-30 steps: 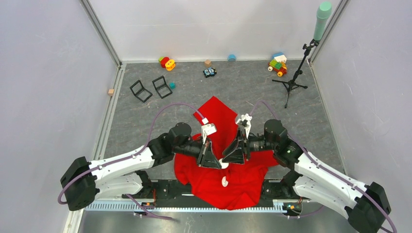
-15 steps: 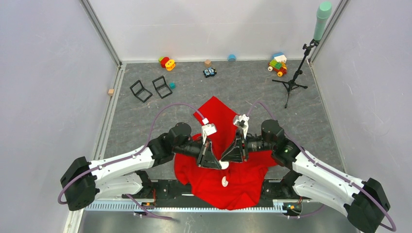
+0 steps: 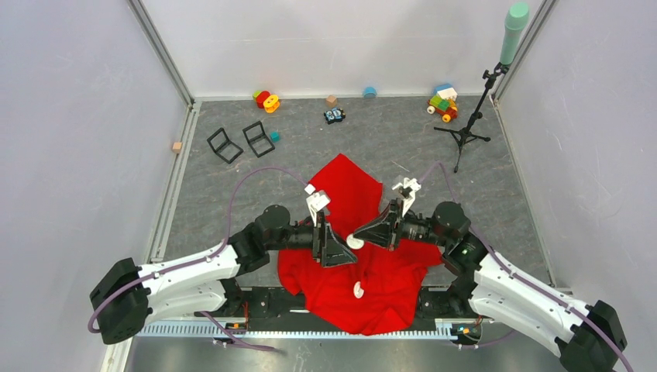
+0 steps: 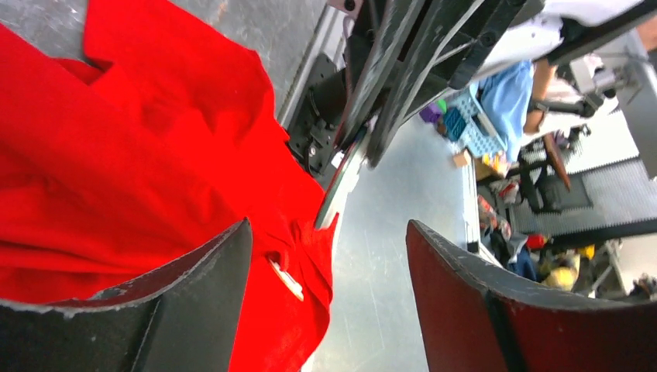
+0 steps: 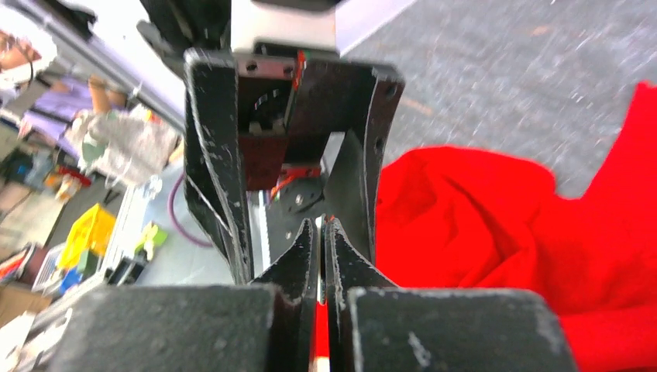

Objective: Pin the brooch onto the clothing

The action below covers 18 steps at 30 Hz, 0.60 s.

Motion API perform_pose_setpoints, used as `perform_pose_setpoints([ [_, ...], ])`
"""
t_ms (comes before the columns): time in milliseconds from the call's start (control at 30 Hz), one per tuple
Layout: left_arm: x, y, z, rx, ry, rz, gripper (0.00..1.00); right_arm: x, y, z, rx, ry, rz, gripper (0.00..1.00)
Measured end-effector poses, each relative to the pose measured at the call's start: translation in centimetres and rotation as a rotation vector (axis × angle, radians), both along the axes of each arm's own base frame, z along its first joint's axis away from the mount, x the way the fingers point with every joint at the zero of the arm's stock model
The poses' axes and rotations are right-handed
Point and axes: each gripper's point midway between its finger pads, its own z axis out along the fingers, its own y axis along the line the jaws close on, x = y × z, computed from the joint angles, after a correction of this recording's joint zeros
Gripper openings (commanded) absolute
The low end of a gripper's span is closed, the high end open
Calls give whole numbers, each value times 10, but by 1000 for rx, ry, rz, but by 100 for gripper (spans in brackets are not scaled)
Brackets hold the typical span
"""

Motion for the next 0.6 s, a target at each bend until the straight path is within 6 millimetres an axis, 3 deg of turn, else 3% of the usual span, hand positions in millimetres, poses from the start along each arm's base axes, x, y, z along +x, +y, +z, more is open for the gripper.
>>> perform_pose_setpoints([
  [100, 9, 1, -1, -42, 12, 77, 77, 10, -3, 12, 71, -17, -81, 0],
  [267, 25, -2, 16, -134, 15, 170, 63, 25, -6, 30, 177, -15, -180, 0],
  [500, 32, -1, 37, -243, 25, 221, 47, 28, -10, 45, 270, -4, -214, 0],
  [600, 34, -2, 44, -272, 26, 232, 45, 28, -11, 49, 291, 0, -212, 0],
])
